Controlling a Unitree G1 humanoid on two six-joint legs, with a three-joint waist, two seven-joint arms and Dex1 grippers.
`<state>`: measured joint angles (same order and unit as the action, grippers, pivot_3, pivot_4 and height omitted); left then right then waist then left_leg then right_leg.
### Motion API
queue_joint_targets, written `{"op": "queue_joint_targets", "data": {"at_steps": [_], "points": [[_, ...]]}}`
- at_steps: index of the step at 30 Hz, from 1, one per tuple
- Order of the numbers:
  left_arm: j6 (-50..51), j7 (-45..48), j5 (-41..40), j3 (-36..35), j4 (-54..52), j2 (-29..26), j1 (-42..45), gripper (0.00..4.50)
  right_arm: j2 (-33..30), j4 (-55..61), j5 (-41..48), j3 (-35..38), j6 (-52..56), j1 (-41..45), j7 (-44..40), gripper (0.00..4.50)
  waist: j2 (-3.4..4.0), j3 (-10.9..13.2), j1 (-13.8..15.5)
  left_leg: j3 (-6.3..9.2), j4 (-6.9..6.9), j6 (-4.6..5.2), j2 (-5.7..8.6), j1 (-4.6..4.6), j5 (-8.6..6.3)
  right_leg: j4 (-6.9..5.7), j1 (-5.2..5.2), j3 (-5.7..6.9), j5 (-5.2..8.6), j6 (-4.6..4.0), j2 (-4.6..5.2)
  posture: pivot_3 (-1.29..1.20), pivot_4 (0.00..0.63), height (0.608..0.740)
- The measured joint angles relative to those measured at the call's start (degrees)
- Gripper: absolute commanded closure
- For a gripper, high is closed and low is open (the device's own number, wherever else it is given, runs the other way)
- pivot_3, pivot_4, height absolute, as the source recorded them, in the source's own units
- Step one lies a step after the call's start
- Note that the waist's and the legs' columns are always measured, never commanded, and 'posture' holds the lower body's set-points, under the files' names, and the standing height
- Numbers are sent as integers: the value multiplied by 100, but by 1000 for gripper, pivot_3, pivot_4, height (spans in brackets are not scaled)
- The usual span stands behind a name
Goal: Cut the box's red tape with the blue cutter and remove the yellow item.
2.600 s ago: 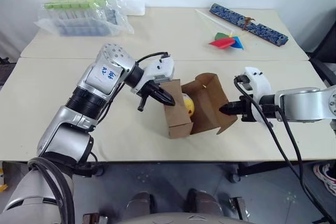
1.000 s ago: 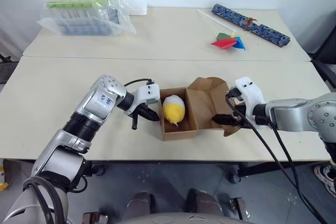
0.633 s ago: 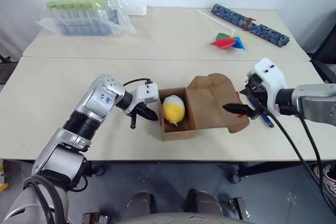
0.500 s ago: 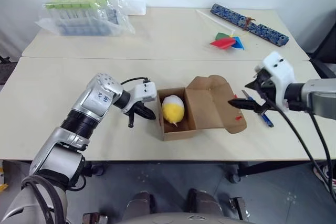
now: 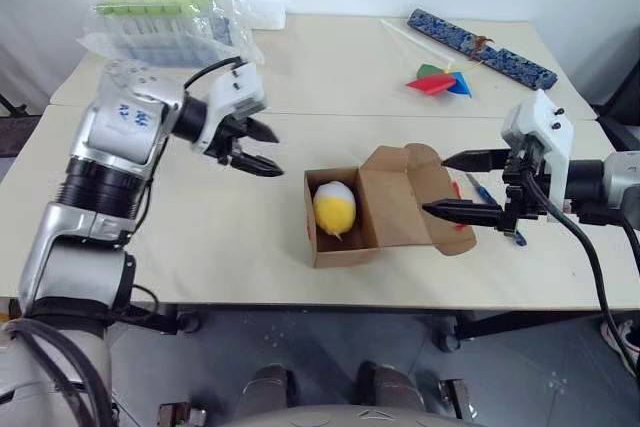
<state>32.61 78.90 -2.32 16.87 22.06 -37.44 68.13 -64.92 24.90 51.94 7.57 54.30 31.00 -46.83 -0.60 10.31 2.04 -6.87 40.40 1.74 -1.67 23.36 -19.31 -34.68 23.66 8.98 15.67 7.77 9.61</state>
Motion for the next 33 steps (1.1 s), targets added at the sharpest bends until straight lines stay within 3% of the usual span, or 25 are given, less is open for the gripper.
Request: {"op": "queue_joint_targets", "data": {"at_steps": [1,6,12,17,22,25,33], "points": [[-21,54,-1,81,-55,117,71,7,36,22,-68,1,-103,-67,-47,0,0,0,-7,-2,-1,0,0,0,0,0,2,0,0,0,0,0,150,740],[-151,281,44,487,-89,544,159,7,196,228,-335,24,-426,-324,-91,0,0,0,-72,-4,-8,-3,-2,-5,2,-8,5,0,0,0,-1,0,150,740],[-982,224,747,1300,552,959,286,7,523,915,-334,496,-326,-1138,478,0,0,0,-48,-4,-9,-4,0,-5,2,-5,4,-1,0,0,-1,0,150,740],[-1395,357,985,1457,607,981,287,7,630,1334,-188,955,-130,-1521,883,0,0,0,-47,0,-8,-4,-1,-6,2,-5,3,-1,0,-1,-2,0,150,740],[-1848,138,1149,1492,1001,1437,284,7,740,1624,-31,1153,-24,-1802,1195,0,0,0,-33,2,-2,-2,-1,-6,1,-5,-1,-2,0,-1,-1,0,150,740],[-2172,81,1265,1534,1199,1471,284,575,753,1737,46,1235,26,-1891,1353,0,0,0,-53,2,-3,-2,-2,-8,1,-8,0,-2,0,-1,-1,0,150,740],[-2491,70,1335,1426,1520,1574,359,2951,727,1776,133,1338,75,-1963,1474,0,0,0,-35,2,4,0,-1,-5,0,-5,-1,-4,0,-1,-1,0,150,740]]}}
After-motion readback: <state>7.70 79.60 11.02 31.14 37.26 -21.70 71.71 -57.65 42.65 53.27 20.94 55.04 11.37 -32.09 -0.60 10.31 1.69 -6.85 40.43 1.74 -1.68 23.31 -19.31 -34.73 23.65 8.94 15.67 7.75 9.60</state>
